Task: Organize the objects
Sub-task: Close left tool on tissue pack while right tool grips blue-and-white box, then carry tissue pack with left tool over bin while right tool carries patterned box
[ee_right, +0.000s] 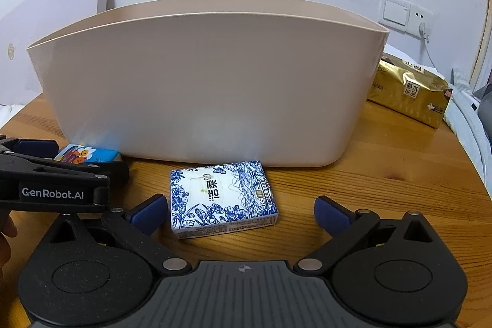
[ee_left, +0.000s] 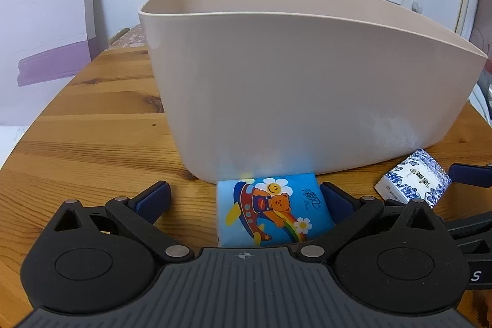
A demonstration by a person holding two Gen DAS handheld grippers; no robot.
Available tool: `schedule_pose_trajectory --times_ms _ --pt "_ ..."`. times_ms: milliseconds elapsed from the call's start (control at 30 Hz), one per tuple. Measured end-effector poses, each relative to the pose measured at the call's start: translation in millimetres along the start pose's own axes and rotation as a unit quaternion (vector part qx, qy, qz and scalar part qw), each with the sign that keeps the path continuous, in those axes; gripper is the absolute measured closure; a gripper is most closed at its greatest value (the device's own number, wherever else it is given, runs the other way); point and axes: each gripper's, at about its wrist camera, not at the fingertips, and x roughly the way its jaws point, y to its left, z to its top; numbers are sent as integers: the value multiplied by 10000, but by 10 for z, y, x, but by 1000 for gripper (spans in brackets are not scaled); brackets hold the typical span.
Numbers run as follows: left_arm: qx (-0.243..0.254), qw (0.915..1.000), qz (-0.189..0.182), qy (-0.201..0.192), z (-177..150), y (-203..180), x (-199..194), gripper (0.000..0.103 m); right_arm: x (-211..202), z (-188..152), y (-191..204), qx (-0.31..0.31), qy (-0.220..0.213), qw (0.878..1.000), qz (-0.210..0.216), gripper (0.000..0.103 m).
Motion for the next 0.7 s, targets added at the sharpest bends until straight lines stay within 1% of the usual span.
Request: schedule_pose_trajectory --times_ms 33,67,133,167,200,233,367,533,700 --pt "-25 10000 -9 -11 -4 15 -8 4 -5 1 2 -6 -24 10000 0 7" --pt "-37 10000 -13 -32 -2 33 -23 12 -15 2 3 -4 -64 10000 -9 10" --pt "91 9999 10 -69 3 47 -46 24 -27 13 7 13 -111 9999 -40 23" --pt "138 9999 -60 -84 1 57 -56 27 -33 19 13 3 -128 9999 -32 27" --pt "183 9997 -106 -97 2 68 -63 29 -40 21 21 -5 -140 9999 -28 33" --pt "213 9996 -147 -117 3 83 -72 35 -48 24 33 -17 -148 9999 -15 41" --pt "247 9994 -236 -113 -29 168 -107 37 -73 21 99 -160 -182 9997 -96 42" --pt "319 9989 -331 -108 -66 187 -151 37 -193 -26 125 -166 -166 9997 -26 42" --pt "199 9987 -438 -135 -122 252 -248 37 -308 -12 129 -196 -225 9996 -22 42"
